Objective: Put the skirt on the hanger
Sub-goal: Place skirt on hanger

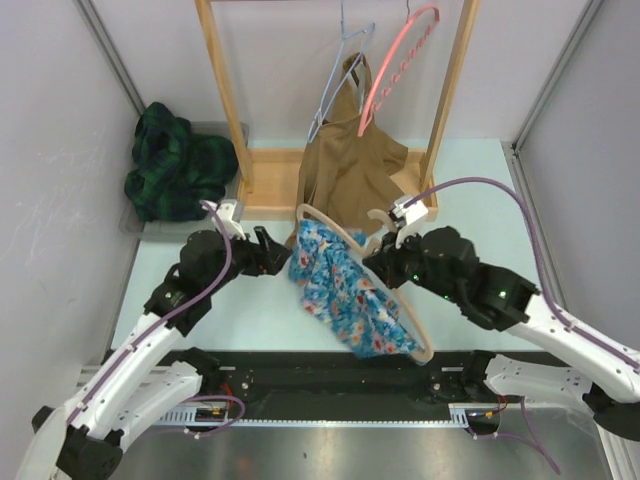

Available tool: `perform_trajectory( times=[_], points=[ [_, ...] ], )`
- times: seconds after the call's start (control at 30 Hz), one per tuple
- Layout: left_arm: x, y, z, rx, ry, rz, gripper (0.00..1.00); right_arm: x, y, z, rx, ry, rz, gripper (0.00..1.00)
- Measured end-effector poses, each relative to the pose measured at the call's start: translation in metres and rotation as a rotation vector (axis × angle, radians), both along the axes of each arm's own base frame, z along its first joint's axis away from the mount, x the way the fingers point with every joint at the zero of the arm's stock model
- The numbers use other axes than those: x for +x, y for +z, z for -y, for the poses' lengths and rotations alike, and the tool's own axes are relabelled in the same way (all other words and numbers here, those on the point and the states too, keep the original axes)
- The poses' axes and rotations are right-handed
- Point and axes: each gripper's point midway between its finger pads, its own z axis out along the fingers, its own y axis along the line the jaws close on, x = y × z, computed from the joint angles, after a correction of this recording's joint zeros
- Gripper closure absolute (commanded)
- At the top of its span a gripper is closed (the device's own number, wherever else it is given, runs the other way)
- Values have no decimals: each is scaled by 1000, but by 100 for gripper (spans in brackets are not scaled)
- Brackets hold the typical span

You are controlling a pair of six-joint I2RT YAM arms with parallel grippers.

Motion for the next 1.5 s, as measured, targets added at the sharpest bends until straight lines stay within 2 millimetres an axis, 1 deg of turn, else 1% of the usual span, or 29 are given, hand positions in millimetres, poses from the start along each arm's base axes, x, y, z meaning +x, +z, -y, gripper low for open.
perform_trajectory(
  times=[0.1, 0.17, 0.2, 0.27, 0.37, 0.43, 0.57, 0.67, 0.77, 0.87, 1.0, 1.07, 1.1, 1.17, 1.2, 1.27, 1.3, 1.37, 1.4, 1.43, 1.5],
  points=[
    [4, -8, 15, -7, -65, -17, 15, -7, 26, 7, 3, 49, 53, 100],
    [4, -15, 22, -18, -102, -25, 14, -11, 35, 12, -6, 73, 84, 100],
    [3, -18, 25, -23, -118, -26, 13, -12, 36, 14, -15, 80, 95, 100],
    [4, -15, 31, -41, -147, -6, 12, -13, 36, 18, -40, 88, 108, 100],
    [12, 1, 39, -66, -178, 72, 12, -15, 28, 23, -88, 101, 106, 100],
    [13, 7, 43, -74, -200, 102, 13, -17, 25, 26, -111, 111, 98, 100],
    [12, 19, 53, -102, -262, 160, 16, -20, 26, 27, -113, 129, 87, 100],
    [7, 20, 55, -118, -291, 185, 11, -22, 30, 27, -99, 139, 89, 100],
    [-2, 7, 51, -115, -296, 194, 9, -24, 36, 28, -80, 146, 92, 100],
    [-11, -1, 44, -111, -287, 213, 12, -28, 43, 31, -56, 150, 97, 100],
    [-12, 5, 41, -117, -280, 247, 16, -35, 52, 33, -25, 169, 99, 100],
    [-10, 3, 42, -113, -282, 243, 19, -37, 54, 33, -15, 180, 96, 100],
    [-10, 2, 43, -112, -282, 239, 24, -39, 54, 32, -13, 184, 94, 100],
    [-8, -2, 46, -110, -292, 226, 32, -41, 53, 32, -12, 192, 83, 100],
    [-8, -3, 47, -112, -298, 220, 43, -42, 52, 32, -12, 194, 78, 100],
    [-6, -5, 50, -112, -308, 212, 57, -43, 51, 33, -11, 195, 71, 100],
    [-6, -5, 51, -114, -311, 208, 73, -43, 51, 33, -11, 195, 70, 100],
    [-7, -5, 51, -119, -315, 205, 87, -44, 52, 34, -8, 193, 67, 100],
    [-7, -3, 51, -117, -315, 210, 97, -45, 52, 35, -6, 192, 66, 100],
    [-8, -1, 50, -119, -313, 215, 100, -45, 52, 35, -6, 192, 66, 100],
    [-9, 7, 48, -120, -304, 230, 100, -45, 52, 36, -6, 191, 65, 100]
  ],
)
